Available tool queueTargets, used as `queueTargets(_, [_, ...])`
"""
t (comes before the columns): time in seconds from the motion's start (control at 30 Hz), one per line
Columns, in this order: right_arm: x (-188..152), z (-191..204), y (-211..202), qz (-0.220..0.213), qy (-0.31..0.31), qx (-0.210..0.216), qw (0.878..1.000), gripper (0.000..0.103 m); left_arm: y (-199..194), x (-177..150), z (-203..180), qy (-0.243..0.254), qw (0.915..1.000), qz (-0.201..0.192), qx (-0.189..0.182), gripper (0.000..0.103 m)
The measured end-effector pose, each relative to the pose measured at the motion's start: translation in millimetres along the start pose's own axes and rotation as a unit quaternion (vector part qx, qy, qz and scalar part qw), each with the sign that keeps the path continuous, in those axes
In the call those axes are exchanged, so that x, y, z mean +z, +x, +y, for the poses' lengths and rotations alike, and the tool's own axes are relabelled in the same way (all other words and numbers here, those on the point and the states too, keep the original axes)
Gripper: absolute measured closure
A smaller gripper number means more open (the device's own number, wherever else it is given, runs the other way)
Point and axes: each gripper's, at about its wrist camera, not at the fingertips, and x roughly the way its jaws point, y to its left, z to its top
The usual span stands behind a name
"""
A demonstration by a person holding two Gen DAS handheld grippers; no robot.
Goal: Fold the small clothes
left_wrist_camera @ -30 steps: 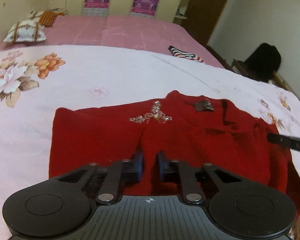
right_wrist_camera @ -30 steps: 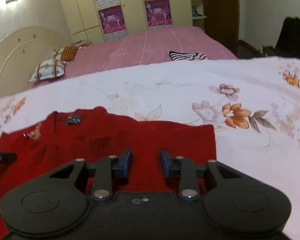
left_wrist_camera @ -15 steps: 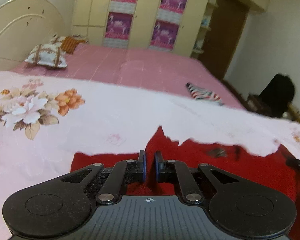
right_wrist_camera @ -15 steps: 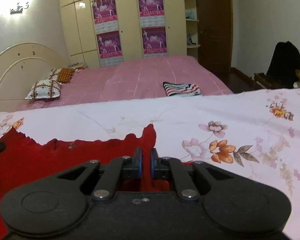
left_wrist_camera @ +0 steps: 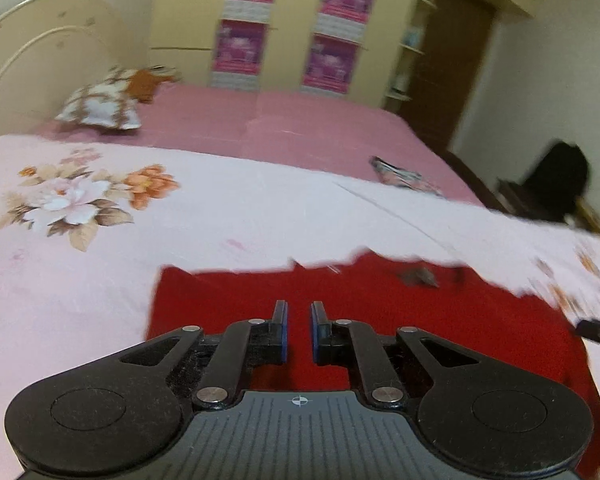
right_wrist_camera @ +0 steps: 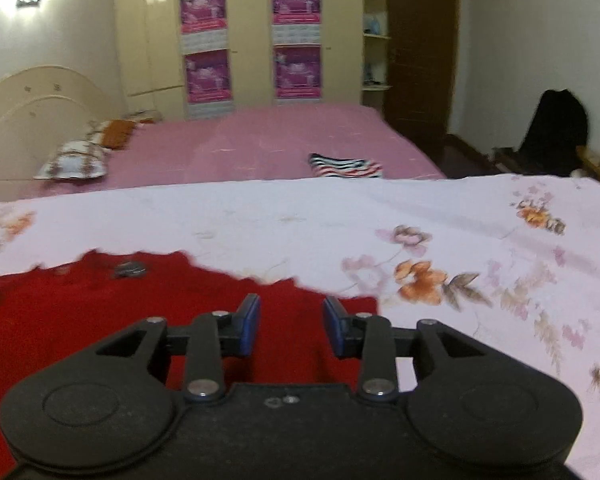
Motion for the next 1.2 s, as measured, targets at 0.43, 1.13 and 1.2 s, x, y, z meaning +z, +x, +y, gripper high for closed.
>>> queueTargets(0.43, [-65,7,-12,0.042,-0.072,-0.052,0.995,0.074,13,-40,9,0.000,0.9989,0.019,0.043,0.094])
queueTargets(1.13, [-29,-3,48,0.025,-0.022,-0.051,0.998,0.065,53,-12,19,-0.049,0.9972,0.020,0.053,0.094])
queueTargets(1.2, [-30,-1,45,0.025,-0.029,-0.059,0.998,0.065,52,-14,14,-0.030,0.9977,0.018,0.058,0.094])
